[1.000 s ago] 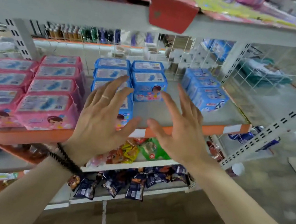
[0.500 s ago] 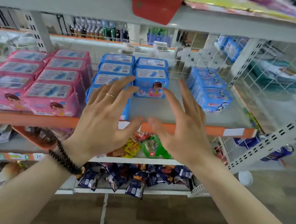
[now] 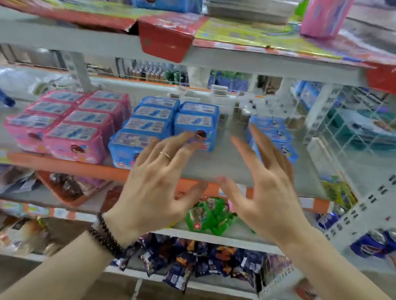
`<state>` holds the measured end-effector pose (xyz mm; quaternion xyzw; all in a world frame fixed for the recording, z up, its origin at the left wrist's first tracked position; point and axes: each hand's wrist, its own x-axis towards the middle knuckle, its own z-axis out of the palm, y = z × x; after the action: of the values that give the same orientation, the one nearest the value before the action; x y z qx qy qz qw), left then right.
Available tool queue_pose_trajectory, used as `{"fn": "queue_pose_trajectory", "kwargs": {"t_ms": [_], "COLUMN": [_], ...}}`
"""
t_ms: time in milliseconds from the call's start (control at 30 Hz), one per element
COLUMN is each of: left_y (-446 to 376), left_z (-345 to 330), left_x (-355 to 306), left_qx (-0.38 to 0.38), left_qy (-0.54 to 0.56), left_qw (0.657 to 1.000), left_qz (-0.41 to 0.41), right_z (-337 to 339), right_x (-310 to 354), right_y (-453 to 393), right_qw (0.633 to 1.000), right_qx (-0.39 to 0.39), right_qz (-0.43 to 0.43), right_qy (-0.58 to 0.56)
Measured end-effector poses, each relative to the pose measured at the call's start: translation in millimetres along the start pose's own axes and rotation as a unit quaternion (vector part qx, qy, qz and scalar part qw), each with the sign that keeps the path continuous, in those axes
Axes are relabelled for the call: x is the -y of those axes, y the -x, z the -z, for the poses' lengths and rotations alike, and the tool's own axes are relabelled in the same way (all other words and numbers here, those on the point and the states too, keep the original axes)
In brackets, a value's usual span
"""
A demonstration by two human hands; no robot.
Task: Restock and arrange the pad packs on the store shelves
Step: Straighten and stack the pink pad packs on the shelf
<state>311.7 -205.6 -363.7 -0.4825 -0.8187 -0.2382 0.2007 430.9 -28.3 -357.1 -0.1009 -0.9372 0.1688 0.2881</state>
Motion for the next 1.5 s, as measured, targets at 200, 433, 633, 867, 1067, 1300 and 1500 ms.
{"fn": "queue_pose_trajectory", "kwargs": {"t_ms": [200,433,633,867,1067,1300,1500], "left_y": [24,11,-43,-99,-124,-144,-167], "left_z": [23,68,126,169,178,165,156], "left_x": [0,15,21,35,56,70,66], "left_qx": [-0.01,-0.048,-0.149,-0.186,-0.134,-0.125,-0.115], "left_qy": [-0.042,-0.05,0.042,-0.006,-0.066,-0.078,-0.079], "left_qw": [0.999,0.998,0.985,0.975,0.981,0.979,0.98], "left_qz": [0.016,0.013,-0.078,-0.12,-0.122,-0.142,-0.146], "right_z": [-9,-9,28,74,72,73,107], "right_x": [15,44,75,98,104,94,68], "right_y": [-11,-32,-83,-143,-152,-143,-175], "right_qw": [0.998,0.991,0.961,0.959,0.965,0.975,0.97], "right_qx": [0.018,-0.014,-0.15,-0.208,-0.212,-0.208,-0.227], "right_qz": [0.06,0.117,0.189,0.183,0.155,0.084,0.061], "right_qy": [-0.026,-0.064,-0.136,-0.06,-0.021,0.006,0.068]}}
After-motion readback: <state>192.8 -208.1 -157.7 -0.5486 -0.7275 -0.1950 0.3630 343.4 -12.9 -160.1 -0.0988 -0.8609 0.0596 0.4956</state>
